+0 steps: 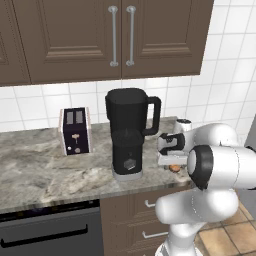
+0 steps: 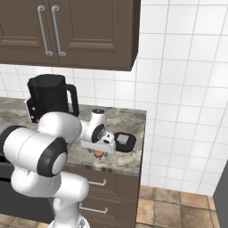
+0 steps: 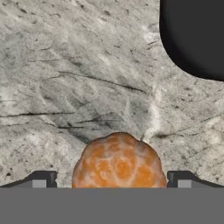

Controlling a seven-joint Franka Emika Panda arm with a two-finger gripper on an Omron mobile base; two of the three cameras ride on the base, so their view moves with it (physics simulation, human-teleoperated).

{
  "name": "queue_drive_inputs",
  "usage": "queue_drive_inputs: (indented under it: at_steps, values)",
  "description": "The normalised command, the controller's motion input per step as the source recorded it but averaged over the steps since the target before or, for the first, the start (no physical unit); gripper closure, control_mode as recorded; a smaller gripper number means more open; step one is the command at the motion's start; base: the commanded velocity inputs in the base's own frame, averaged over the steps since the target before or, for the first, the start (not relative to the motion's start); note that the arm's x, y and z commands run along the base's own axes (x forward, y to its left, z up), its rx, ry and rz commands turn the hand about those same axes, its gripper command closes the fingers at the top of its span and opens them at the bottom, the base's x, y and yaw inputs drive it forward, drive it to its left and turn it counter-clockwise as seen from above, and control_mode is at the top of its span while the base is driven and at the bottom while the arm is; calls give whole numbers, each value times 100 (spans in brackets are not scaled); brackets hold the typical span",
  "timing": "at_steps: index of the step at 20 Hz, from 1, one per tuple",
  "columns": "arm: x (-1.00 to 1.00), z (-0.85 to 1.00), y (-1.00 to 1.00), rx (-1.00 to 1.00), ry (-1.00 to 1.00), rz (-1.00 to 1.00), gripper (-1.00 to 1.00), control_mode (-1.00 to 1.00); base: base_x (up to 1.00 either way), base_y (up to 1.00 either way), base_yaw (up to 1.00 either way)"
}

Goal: Open the blender lid, put the tangerine in the blender, close the lid, and start the blender.

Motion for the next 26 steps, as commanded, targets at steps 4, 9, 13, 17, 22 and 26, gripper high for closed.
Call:
queue_drive_inputs:
  at_steps: [4, 9, 13, 17, 22, 26]
  values:
    - [0, -34, 0, -2, 3, 0, -100, -100, 0, 0, 0]
    - [1, -31, 1, -3, 6, 0, 100, -100, 0, 0, 0]
    - [-1, 0, 0, 0, 0, 0, 100, -100, 0, 0, 0]
    - [-28, 35, 0, 0, -3, 1, 100, -100, 0, 0, 0]
    - [-54, 95, 0, 0, -9, 4, 100, -100, 0, 0, 0]
    - [-45, 100, 0, 0, -11, 3, 100, -100, 0, 0, 0]
